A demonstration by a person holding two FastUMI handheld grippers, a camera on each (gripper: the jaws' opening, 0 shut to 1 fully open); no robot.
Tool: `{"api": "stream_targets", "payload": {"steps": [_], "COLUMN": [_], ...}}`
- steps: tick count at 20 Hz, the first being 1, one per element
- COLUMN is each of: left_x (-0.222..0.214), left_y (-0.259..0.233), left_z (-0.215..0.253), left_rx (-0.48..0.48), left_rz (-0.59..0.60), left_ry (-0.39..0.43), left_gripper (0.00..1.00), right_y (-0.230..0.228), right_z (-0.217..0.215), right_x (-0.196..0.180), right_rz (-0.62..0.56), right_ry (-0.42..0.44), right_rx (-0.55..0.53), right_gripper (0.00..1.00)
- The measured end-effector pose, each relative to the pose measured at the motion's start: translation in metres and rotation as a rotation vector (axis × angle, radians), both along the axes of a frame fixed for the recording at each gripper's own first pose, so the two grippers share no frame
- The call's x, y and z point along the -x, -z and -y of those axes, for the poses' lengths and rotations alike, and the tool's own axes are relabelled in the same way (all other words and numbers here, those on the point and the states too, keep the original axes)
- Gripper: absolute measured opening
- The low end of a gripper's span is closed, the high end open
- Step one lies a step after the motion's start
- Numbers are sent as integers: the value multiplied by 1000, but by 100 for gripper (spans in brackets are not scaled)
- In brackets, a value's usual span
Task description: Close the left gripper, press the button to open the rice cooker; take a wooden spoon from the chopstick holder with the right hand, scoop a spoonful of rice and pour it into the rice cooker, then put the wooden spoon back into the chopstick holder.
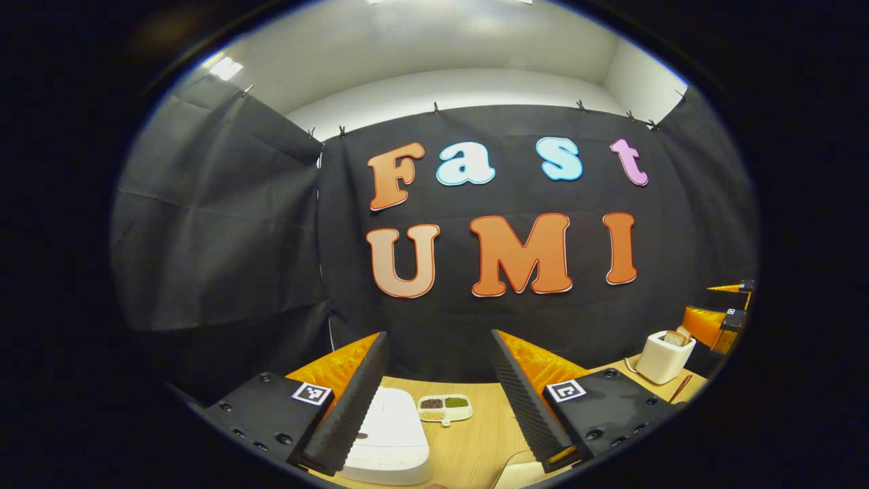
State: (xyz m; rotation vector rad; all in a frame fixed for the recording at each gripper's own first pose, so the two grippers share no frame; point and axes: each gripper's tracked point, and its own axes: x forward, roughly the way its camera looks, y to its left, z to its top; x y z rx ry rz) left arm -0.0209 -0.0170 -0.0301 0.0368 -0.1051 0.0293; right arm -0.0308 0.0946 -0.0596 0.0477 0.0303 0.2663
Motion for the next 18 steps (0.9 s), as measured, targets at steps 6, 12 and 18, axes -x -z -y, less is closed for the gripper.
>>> {"api": "stream_targets", "payload": {"steps": [6,12,18], "left_x": [3,0,-7], "left_y": [0,13,10], "left_z": [20,17,12], "left_rx": [-26,-12,-48], "left_rz": [13,-14,-4], "left_ry": [53,36,45], "left_gripper": [95,99,95], "right_y": [1,8,12], "right_z": [-8,-10,-7], "right_x": [-3,-2,-3], "right_rz": [4,-16,-28], "right_ry": [-4,-9,-2], "right_rx": [-1,17,24], "right_gripper": [94,94,94]}}
